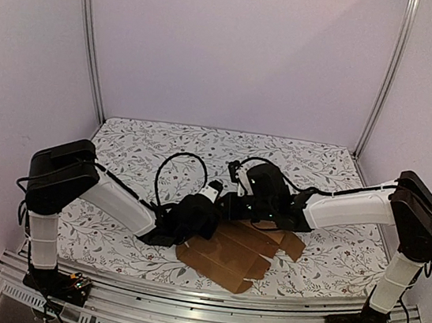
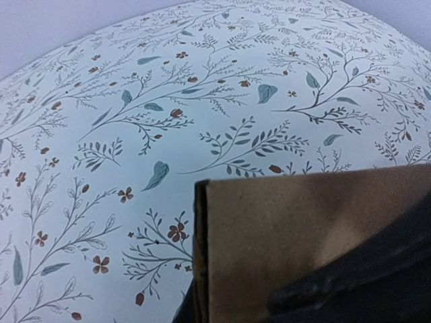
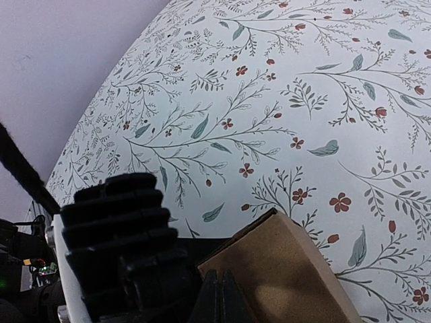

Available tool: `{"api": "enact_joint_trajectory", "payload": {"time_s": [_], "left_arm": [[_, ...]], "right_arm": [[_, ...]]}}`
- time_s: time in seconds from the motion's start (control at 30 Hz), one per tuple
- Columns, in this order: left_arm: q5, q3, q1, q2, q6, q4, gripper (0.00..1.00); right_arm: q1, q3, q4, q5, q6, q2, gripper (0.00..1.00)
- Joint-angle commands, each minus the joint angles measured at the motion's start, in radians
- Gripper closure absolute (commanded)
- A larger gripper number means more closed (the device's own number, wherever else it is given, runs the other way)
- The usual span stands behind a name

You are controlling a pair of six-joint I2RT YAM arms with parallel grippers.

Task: Fold the paper box

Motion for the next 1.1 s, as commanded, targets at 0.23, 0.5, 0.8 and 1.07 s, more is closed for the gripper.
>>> {"api": "enact_joint_trajectory", "payload": {"time_s": [0.23,0.5,0.8,1.07], "left_arm": [[-0.031,-0.018,-0.012,0.028,-0.015,-0.056,0.81],[-0.02,-0.006,-0.012,0.042,-0.012,-0.051,0.82],[-0.004,0.009,-0.012,0.056,0.002,-0.05,1.0],[-0.016,0.007,-0.012,0.053,0.003,-0.051,1.0]], "right_arm": [[0.003,-0.025,-0.011,0.013,0.009,0.016,1.0],[0.004,-0.036,-0.013,0.013,0.008,0.003,1.0],[0.004,-0.041,-0.014,0.011,0.008,-0.003,1.0],[0.003,-0.046,-0.04,0.011,0.004,-0.065,0.91]]}}
